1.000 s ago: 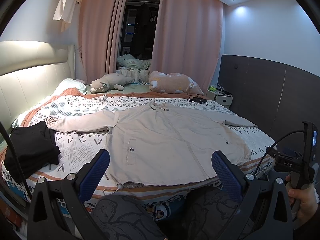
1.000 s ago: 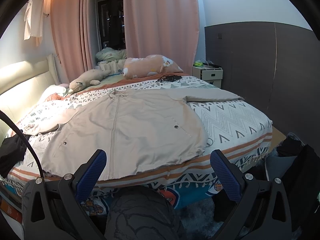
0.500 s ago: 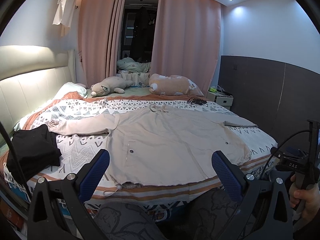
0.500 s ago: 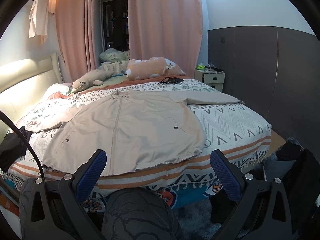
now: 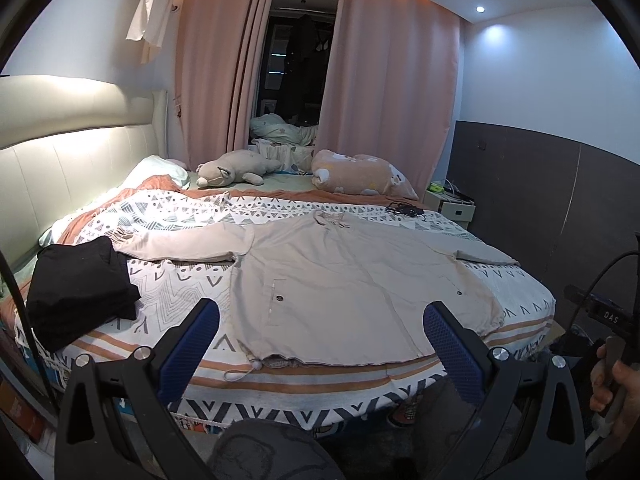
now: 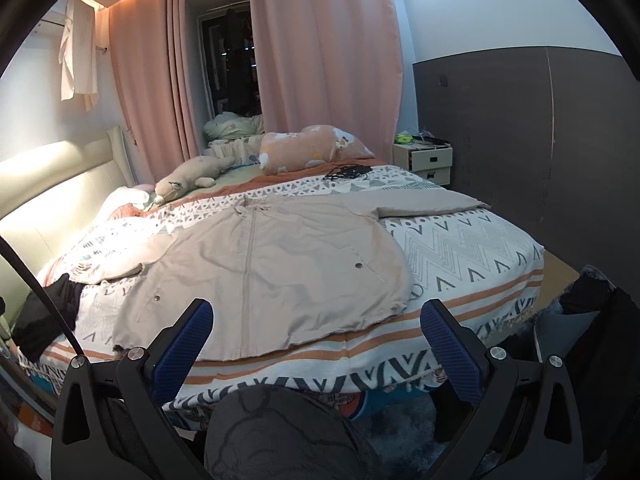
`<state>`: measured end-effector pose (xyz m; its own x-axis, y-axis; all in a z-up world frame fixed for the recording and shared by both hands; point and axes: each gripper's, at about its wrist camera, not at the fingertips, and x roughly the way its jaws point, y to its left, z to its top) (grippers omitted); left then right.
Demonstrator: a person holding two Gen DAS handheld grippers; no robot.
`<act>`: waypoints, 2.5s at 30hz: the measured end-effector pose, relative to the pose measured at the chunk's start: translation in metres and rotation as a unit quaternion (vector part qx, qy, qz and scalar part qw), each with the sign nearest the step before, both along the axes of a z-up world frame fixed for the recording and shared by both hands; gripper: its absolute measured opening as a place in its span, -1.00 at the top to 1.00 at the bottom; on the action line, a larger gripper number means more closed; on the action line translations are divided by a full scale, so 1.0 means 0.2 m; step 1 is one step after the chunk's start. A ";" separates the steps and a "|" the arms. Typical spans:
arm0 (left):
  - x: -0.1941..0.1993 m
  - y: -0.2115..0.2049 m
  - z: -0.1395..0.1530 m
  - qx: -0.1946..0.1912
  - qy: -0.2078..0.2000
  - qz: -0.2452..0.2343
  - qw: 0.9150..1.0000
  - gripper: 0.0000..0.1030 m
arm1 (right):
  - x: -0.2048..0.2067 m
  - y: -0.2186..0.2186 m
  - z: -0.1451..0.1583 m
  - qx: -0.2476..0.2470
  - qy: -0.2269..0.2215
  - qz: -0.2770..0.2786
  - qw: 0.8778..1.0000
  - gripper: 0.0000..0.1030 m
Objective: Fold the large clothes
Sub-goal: 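Move both tools toward the shirt sleeve nearest the left tool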
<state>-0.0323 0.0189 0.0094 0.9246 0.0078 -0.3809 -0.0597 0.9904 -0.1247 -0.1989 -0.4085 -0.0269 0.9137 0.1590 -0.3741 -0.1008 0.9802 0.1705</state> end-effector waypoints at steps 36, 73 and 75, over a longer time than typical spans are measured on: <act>1.01 1.20 -0.03 -0.078 0.074 0.156 0.982 -1.00 | 1.62 0.63 0.18 0.065 0.056 0.153 0.984 -1.00; 2.06 2.15 -0.94 -0.127 0.320 0.308 0.887 -0.27 | 2.76 1.45 -0.17 0.082 0.178 0.180 0.964 -0.50; 2.10 2.19 -1.00 -0.118 0.336 0.314 0.880 -0.27 | 2.79 1.48 -0.20 0.075 0.189 0.179 0.963 -0.42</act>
<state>0.3883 0.4560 -0.1904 0.3321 0.2834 -0.8996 -0.7247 0.6871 -0.0511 0.3582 -0.1133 -0.0666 0.5932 0.5164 -0.6176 -0.3303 0.8558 0.3982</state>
